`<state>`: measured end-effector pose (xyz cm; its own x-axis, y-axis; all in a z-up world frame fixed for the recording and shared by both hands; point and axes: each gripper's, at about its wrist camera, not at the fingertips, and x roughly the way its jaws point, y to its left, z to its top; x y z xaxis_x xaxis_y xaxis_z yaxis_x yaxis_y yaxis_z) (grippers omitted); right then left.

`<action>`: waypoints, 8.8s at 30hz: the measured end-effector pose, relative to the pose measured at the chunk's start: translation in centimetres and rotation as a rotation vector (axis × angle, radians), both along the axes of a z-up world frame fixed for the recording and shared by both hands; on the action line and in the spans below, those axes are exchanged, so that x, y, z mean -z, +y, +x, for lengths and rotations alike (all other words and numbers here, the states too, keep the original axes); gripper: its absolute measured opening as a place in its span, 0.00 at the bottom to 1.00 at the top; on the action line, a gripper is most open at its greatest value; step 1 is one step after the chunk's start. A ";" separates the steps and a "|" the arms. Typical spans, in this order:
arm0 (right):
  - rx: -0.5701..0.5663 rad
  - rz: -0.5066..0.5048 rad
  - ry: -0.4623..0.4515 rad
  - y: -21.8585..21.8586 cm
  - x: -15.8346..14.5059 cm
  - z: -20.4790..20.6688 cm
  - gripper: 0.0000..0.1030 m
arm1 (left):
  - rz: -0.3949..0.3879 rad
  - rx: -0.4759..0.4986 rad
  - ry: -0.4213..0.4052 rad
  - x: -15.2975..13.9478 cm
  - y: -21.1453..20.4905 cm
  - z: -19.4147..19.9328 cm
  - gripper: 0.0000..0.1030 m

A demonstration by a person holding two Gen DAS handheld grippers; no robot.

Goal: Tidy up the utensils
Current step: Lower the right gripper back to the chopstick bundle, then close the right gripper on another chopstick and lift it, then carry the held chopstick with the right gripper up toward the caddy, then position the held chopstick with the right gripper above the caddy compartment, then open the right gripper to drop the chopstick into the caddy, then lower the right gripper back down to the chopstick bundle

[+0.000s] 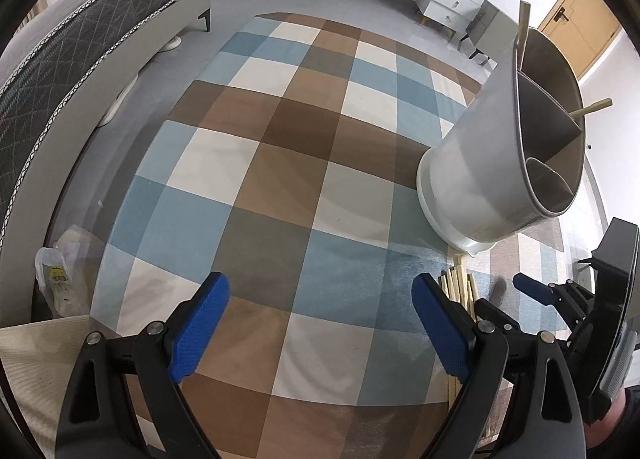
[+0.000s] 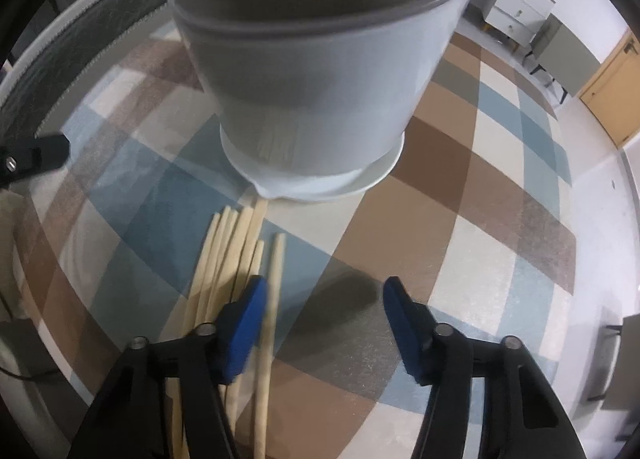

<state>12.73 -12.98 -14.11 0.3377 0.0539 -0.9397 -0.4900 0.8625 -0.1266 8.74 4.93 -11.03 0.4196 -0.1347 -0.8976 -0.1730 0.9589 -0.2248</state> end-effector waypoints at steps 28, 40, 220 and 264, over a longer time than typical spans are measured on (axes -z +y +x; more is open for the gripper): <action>0.355 0.516 -0.058 -9.4 -6.6 -0.8 0.03 | -0.031 0.158 0.015 0.6 -6.0 -1.3 0.87; 0.437 0.690 -0.110 -13.5 -9.4 -2.4 0.03 | 0.073 0.163 0.120 2.8 -8.1 -2.2 0.86; 0.365 0.618 -0.494 -7.4 -20.8 -0.8 0.34 | -0.096 0.306 -0.329 -18.3 -5.6 7.2 0.54; 0.330 0.503 -0.481 -6.4 -16.1 -12.4 0.92 | 0.090 0.170 -0.428 -12.8 -4.3 -6.0 0.84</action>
